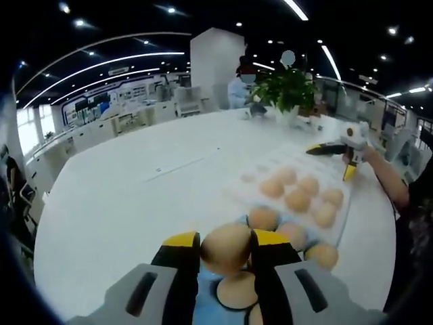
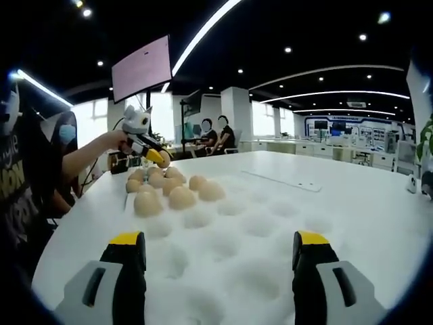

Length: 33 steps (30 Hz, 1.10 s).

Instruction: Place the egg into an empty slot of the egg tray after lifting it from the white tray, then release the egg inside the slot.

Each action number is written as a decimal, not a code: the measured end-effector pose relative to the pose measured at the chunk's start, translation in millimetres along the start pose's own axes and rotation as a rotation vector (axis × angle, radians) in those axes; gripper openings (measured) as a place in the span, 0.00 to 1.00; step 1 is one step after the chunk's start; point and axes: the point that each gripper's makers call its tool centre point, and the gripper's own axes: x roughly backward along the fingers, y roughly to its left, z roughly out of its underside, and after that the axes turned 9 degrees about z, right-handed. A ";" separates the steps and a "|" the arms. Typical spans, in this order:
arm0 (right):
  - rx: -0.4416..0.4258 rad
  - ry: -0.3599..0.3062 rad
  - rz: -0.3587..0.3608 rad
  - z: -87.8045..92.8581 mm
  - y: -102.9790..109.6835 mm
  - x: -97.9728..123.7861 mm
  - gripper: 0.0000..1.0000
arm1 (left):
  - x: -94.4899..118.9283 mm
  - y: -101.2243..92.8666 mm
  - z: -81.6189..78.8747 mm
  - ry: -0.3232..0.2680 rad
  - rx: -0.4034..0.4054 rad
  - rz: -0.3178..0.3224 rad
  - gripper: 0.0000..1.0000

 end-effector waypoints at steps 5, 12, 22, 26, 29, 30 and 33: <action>-0.003 -0.001 0.001 -0.1 -0.4 0.0 0.93 | -5.1 4.5 3.4 0.002 0.019 0.002 0.30; -0.008 -0.007 0.000 -0.4 -0.9 0.2 0.93 | -10.9 12.9 12.6 -0.003 0.050 -0.014 0.29; -0.006 -0.003 0.003 -0.4 -1.1 -0.7 0.93 | -8.1 14.4 16.7 -0.062 0.136 0.019 0.30; -0.008 -0.005 0.003 -0.3 -1.1 -0.8 0.93 | -8.9 12.7 19.9 -0.053 0.142 0.022 0.23; -0.008 -0.005 0.003 -0.2 -0.9 -1.0 0.93 | -8.4 13.4 21.4 -0.042 0.147 0.018 0.24; -0.008 -0.005 0.004 -0.2 -0.8 -1.0 0.93 | -8.6 12.9 21.9 -0.041 0.147 0.016 0.24; -0.010 -0.007 0.003 -0.1 -0.6 -1.0 0.93 | -8.3 0.0 23.5 -0.028 0.140 0.004 0.27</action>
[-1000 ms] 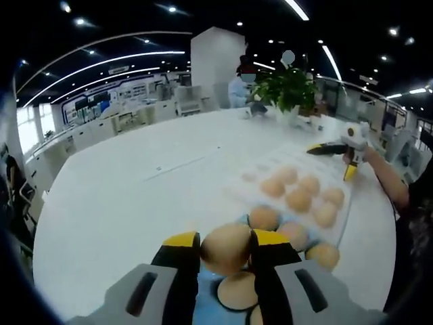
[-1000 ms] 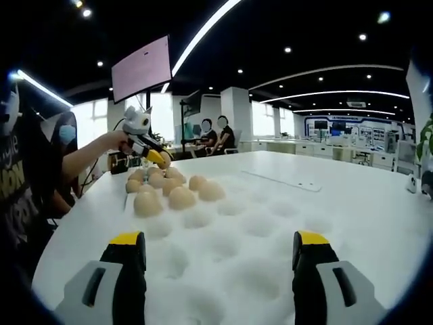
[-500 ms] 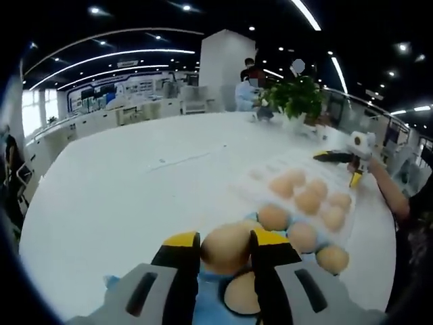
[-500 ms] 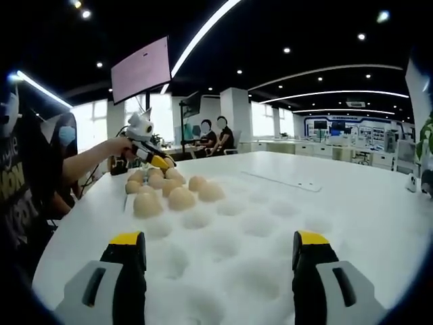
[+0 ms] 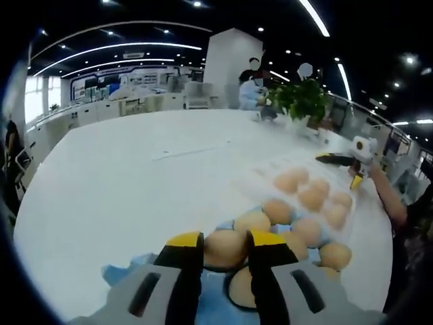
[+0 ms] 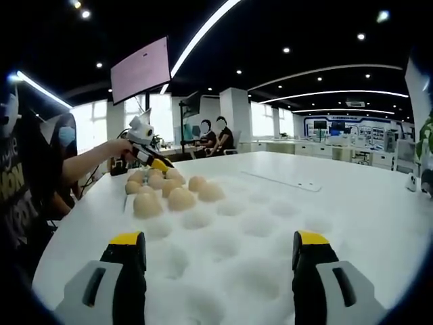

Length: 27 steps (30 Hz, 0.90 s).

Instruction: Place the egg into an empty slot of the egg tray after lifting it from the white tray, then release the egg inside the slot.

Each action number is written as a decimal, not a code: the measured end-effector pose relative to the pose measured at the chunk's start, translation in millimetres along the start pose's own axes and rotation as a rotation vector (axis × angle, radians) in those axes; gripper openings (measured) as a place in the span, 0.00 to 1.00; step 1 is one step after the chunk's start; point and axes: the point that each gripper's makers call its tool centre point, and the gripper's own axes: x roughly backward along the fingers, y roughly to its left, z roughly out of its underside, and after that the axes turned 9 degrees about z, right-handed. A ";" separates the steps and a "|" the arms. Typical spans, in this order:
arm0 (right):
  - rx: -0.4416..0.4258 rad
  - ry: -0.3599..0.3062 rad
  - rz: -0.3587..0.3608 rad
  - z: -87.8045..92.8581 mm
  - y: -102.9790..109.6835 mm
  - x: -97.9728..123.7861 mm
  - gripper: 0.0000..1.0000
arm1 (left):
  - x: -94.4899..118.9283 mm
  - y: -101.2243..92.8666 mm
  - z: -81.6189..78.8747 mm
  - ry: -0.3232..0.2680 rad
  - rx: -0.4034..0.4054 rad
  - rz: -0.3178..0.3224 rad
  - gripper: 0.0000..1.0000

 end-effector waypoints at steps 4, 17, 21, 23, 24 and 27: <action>0.000 0.000 0.000 0.1 0.3 0.2 0.93 | 1.5 -11.1 -6.3 -0.008 -0.043 -0.004 0.33; 0.008 0.009 0.004 1.1 0.0 0.7 0.93 | -1.4 -33.5 -41.6 -0.044 -0.268 0.024 0.58; 0.007 0.009 0.004 1.2 -0.2 0.5 0.93 | -5.3 -45.2 -47.4 -0.038 -0.316 0.054 0.59; 0.007 0.009 0.004 1.1 -0.2 0.5 0.93 | -6.2 -49.0 -49.9 -0.035 -0.326 0.058 0.60; 0.007 0.009 0.004 1.0 -0.2 0.5 0.93 | -6.7 -51.8 -51.4 -0.034 -0.334 0.059 0.60; 0.006 0.008 0.004 0.8 -0.1 0.4 0.93 | -8.4 -59.6 -52.7 -0.030 -0.350 0.071 0.60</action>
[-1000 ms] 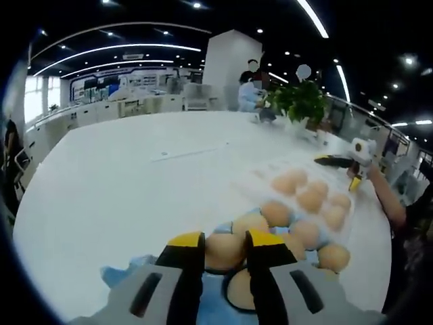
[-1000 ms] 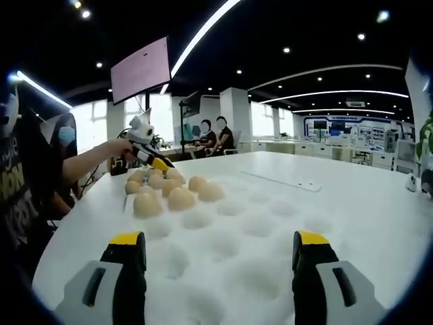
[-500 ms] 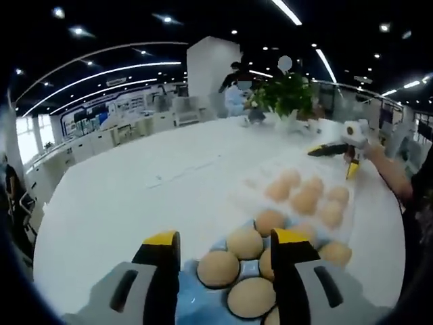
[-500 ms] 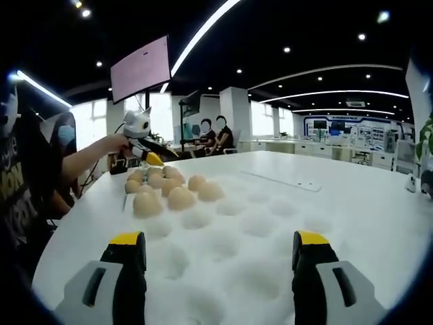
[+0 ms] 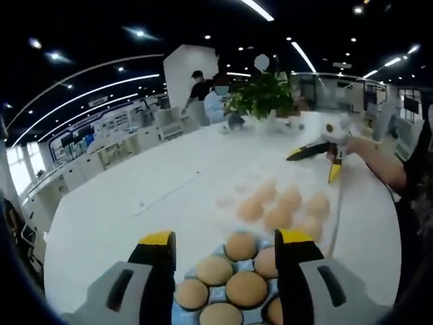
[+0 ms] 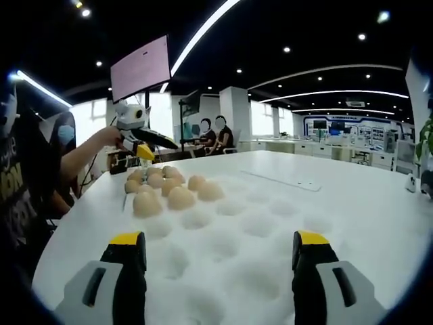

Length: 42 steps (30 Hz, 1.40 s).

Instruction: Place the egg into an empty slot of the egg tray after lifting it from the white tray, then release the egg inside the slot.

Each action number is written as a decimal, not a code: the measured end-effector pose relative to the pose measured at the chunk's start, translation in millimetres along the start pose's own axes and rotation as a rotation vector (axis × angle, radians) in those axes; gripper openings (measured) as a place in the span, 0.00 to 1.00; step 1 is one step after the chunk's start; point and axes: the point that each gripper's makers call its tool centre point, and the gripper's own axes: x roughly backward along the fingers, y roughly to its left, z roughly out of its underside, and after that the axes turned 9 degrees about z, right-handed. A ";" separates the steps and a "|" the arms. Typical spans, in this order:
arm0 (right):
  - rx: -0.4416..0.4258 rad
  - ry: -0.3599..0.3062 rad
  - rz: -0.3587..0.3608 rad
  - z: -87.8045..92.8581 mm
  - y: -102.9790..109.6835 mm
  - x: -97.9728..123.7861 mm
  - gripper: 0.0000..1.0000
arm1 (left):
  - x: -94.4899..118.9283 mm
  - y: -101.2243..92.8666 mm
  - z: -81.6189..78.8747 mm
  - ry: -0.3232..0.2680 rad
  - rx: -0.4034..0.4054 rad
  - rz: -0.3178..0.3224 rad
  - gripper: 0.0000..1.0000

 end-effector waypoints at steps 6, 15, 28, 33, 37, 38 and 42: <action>0.000 -0.001 0.000 -0.2 0.0 0.0 0.93 | -10.3 -16.7 0.1 0.026 -0.022 0.039 0.61; 0.000 0.000 0.001 -0.5 -0.4 -0.1 0.93 | -24.3 -40.7 -10.5 0.023 -0.055 0.078 0.61; -0.005 -0.004 0.000 -0.8 -0.6 -0.9 0.93 | -48.3 -77.4 -16.7 0.027 -0.097 0.149 0.62; -0.006 -0.005 -0.001 -1.2 -0.9 -1.1 0.93 | -56.6 -94.9 -15.9 0.042 -0.108 0.187 0.60; -0.008 -0.008 -0.001 -1.5 -1.2 -1.4 0.93 | -63.2 -112.1 -17.6 0.030 -0.098 0.234 0.60; -0.009 -0.009 -0.002 -1.7 -1.2 -1.4 0.93 | -64.9 -116.4 -19.4 0.018 -0.096 0.244 0.60; -0.010 -0.011 -0.002 -1.9 -0.9 -1.5 0.93 | -69.9 -128.7 -19.1 0.016 -0.103 0.263 0.60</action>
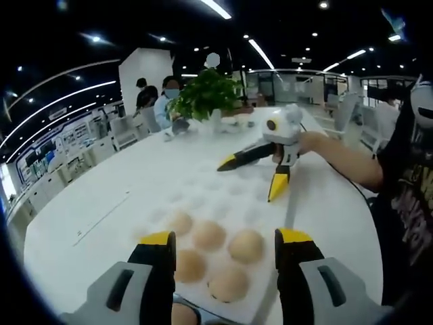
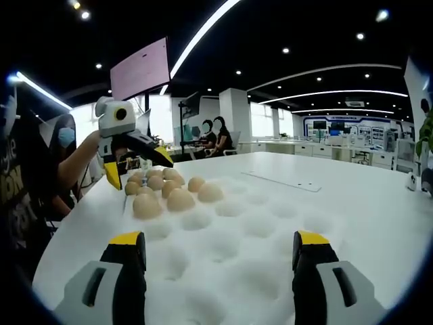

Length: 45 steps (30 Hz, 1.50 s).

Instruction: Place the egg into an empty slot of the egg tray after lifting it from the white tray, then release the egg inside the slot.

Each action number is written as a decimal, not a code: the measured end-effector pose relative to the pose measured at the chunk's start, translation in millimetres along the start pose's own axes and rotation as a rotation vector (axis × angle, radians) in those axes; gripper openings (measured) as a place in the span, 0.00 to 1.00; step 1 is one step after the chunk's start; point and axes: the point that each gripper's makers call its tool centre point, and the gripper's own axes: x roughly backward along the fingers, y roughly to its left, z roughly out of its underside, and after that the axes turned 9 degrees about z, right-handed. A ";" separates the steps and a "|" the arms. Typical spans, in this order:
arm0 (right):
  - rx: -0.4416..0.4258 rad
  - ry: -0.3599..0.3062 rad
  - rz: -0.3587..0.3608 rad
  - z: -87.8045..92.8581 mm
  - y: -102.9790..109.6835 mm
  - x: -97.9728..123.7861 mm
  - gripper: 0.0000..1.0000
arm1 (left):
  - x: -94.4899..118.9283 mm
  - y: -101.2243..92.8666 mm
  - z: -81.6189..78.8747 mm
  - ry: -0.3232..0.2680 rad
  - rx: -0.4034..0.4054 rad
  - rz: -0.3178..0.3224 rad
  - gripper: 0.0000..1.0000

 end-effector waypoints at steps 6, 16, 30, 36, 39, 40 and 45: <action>0.000 0.001 0.001 -0.1 0.4 -0.2 0.93 | -9.7 -10.3 2.6 0.007 0.009 0.036 0.57; 0.000 0.001 0.002 0.0 0.8 -0.5 0.93 | -31.3 -30.6 10.7 0.042 0.013 0.113 0.52; -0.003 -0.003 0.004 -0.6 1.1 -0.3 0.93 | -42.3 -23.5 21.3 0.077 0.052 0.111 0.41; -0.002 -0.001 0.006 -0.7 1.0 -0.2 0.93 | -43.3 -22.9 21.8 0.094 0.076 0.106 0.40; -0.002 -0.001 0.006 -0.7 1.3 -0.1 0.93 | -44.0 -21.0 21.2 0.099 0.090 0.100 0.37; -0.002 -0.001 0.006 -0.7 1.3 -0.1 0.93 | -43.9 -18.9 21.4 0.100 0.090 0.091 0.34; -0.003 -0.002 0.007 -0.7 1.4 0.2 0.93 | -44.2 -15.3 21.9 0.100 0.098 0.073 0.28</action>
